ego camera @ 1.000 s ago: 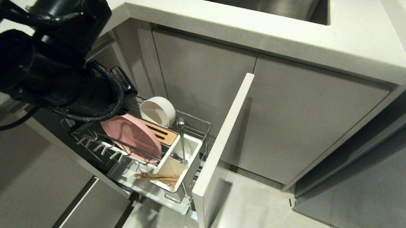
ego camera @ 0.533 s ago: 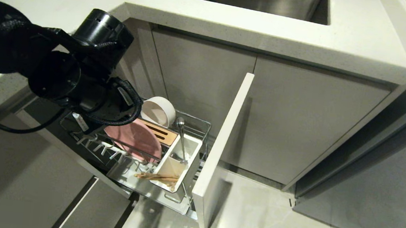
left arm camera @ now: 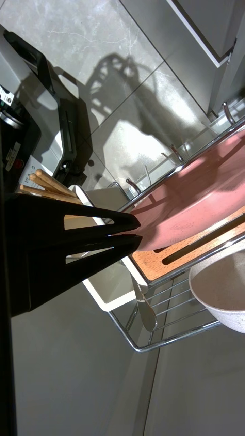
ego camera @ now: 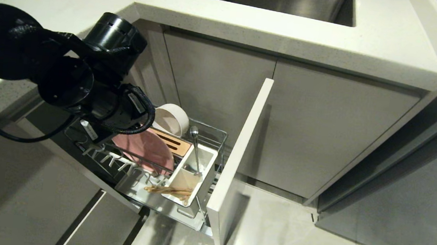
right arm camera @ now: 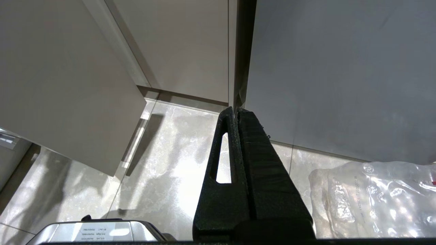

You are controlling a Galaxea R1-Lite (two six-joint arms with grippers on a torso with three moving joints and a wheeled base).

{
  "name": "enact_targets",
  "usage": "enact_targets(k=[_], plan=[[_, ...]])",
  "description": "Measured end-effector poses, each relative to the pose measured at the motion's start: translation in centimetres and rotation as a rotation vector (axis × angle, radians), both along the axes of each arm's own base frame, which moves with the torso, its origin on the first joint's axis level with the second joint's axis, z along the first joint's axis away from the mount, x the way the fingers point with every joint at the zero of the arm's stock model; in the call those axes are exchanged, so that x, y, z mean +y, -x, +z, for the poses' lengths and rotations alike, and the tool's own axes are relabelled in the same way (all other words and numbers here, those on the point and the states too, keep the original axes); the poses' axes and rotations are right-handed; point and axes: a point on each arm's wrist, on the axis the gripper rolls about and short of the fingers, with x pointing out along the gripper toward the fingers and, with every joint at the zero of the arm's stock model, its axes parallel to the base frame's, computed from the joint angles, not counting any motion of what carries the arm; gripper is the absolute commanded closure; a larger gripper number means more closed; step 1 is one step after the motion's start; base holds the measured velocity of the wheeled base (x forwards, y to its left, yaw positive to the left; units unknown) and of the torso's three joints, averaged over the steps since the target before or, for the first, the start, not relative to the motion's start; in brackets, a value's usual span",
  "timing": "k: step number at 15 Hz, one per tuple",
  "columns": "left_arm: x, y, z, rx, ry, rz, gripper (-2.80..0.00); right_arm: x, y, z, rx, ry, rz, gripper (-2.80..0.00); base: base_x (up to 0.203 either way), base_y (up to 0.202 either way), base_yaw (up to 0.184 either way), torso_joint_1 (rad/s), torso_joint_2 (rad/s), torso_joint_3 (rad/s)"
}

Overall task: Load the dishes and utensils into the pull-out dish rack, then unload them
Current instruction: Take the plate out of the cupboard

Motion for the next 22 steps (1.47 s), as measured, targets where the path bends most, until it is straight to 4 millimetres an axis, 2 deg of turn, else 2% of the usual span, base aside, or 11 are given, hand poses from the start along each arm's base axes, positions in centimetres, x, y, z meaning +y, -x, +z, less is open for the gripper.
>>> enact_targets(k=[8, 22], plan=[[0.4, -0.5, 0.0, -0.011, 0.006, 0.019, -2.80, 0.0, 0.0, 0.0, 0.000, 0.000, 0.000, 0.00, 0.000, 0.000, 0.000, 0.000, 0.00, 0.000], [0.1, -5.3, -4.1, 0.055, 0.017, 0.041, -2.80, 0.0, 0.0, 0.0, 0.000, 0.000, 0.000, 0.00, 0.000, 0.000, 0.000, 0.000, 0.00, 0.000]])
